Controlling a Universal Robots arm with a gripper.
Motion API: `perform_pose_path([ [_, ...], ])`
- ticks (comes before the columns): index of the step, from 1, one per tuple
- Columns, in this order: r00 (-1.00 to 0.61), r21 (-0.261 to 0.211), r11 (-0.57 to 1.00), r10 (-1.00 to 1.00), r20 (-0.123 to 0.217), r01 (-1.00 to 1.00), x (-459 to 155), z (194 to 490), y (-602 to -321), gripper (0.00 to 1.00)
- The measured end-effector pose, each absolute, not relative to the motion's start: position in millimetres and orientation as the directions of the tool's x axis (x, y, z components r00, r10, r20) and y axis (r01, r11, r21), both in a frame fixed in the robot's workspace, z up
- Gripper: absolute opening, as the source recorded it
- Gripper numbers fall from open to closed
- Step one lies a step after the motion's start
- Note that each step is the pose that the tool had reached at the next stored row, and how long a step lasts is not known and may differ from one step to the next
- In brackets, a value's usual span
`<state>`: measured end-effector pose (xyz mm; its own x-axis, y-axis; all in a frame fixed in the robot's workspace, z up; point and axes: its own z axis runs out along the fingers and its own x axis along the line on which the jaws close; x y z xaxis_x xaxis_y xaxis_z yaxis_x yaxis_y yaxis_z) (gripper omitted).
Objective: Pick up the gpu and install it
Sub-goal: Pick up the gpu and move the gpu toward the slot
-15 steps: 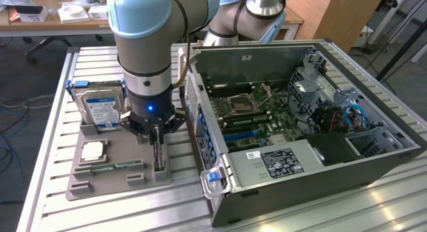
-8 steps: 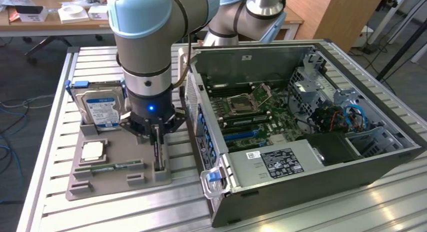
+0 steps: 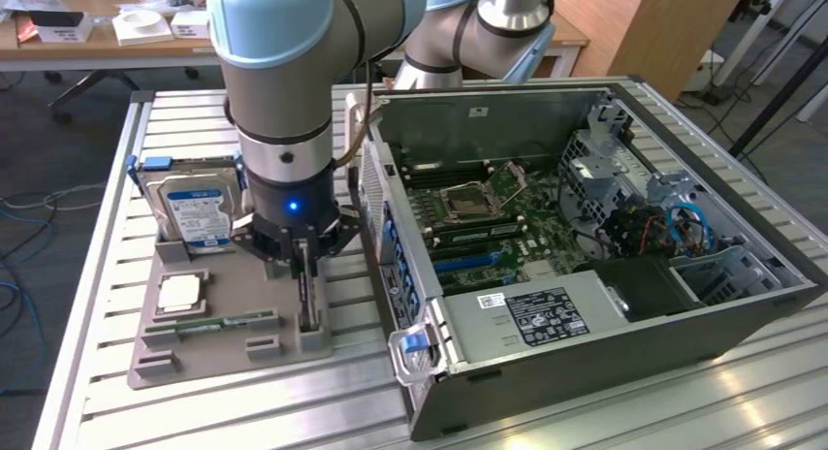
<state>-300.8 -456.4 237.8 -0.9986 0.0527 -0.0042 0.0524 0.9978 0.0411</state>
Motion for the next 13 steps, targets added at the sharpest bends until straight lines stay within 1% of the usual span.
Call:
perform_pose_path([
  [4,-0.999,0.041,0.998,0.053,-0.004,0.052,-300.8,251.4,-456.4,0.26],
  [13,-0.999,0.041,0.998,0.053,-0.004,0.052,-300.8,292.1,-456.4,0.26],
])
